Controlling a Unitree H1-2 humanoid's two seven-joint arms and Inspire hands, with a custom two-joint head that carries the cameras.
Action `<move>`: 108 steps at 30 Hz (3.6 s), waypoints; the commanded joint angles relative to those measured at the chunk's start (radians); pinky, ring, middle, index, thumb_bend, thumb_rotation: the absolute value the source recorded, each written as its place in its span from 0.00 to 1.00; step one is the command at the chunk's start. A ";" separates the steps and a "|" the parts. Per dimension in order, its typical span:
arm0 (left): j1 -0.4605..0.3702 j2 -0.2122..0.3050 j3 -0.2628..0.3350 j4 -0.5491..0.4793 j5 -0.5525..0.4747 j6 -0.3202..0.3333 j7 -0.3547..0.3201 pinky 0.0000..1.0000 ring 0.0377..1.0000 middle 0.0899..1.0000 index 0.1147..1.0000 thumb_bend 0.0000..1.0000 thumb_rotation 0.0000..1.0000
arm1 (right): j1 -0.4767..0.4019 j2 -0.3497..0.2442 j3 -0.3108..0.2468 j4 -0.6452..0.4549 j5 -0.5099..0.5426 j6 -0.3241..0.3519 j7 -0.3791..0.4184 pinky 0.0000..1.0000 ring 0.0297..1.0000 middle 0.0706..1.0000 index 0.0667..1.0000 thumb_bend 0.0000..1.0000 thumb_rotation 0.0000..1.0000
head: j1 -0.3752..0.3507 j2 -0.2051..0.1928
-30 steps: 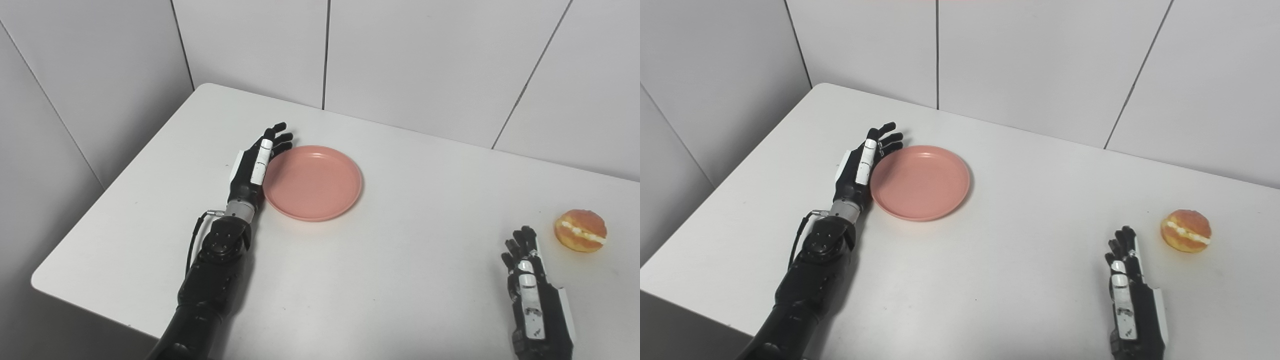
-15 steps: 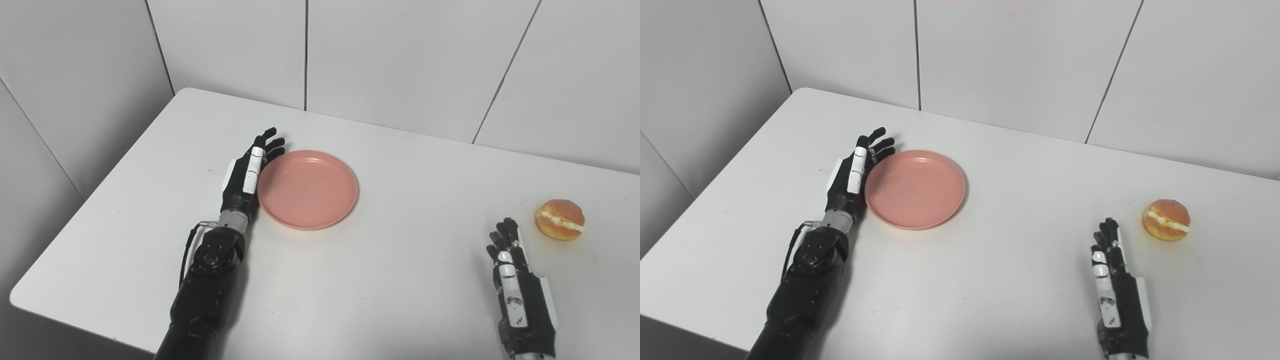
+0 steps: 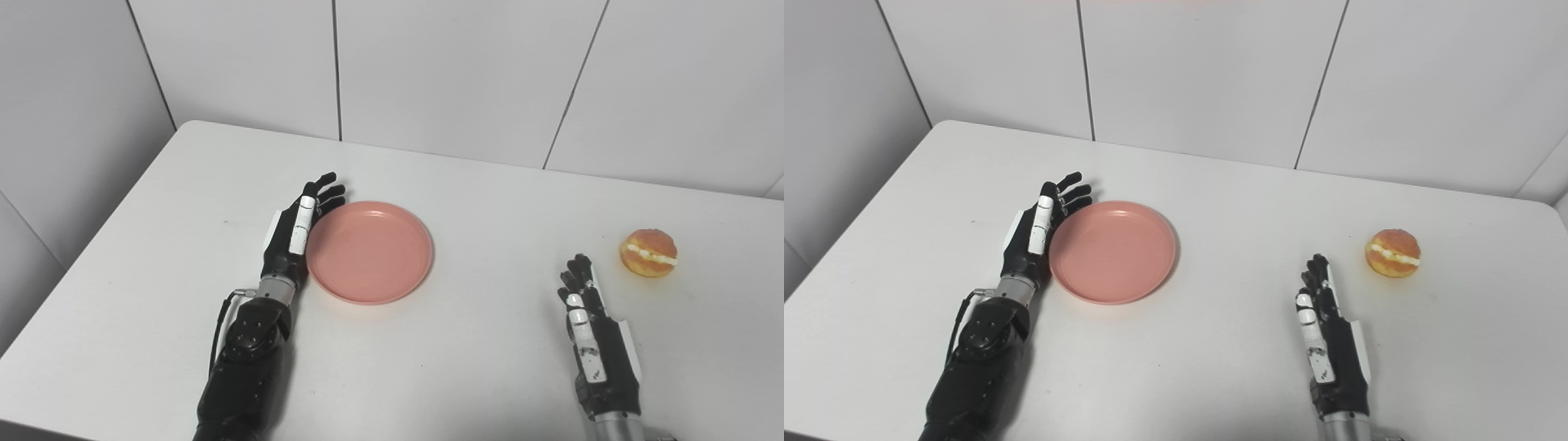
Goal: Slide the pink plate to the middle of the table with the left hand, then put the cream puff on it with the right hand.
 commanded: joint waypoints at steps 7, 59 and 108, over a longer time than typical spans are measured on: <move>0.095 -0.037 -0.064 0.007 0.006 0.025 -0.055 0.84 0.80 0.79 0.79 0.70 1.00 | -0.010 0.028 0.015 0.027 -0.014 -0.015 -0.014 1.00 1.00 1.00 1.00 0.59 0.85 | -0.068 0.003; 0.169 -0.078 -0.182 -0.094 0.031 0.026 -0.095 0.89 0.85 0.84 0.85 0.66 1.00 | -0.045 0.050 0.028 0.083 -0.059 -0.028 -0.067 1.00 1.00 1.00 1.00 0.65 0.85 | -0.200 0.011; 0.194 -0.132 -0.151 -0.048 0.086 -0.047 -0.064 1.00 1.00 1.00 1.00 0.63 1.00 | -0.306 -0.230 -0.166 0.003 -0.392 0.022 -0.267 0.95 0.98 0.98 0.98 0.61 0.78 | -0.224 0.006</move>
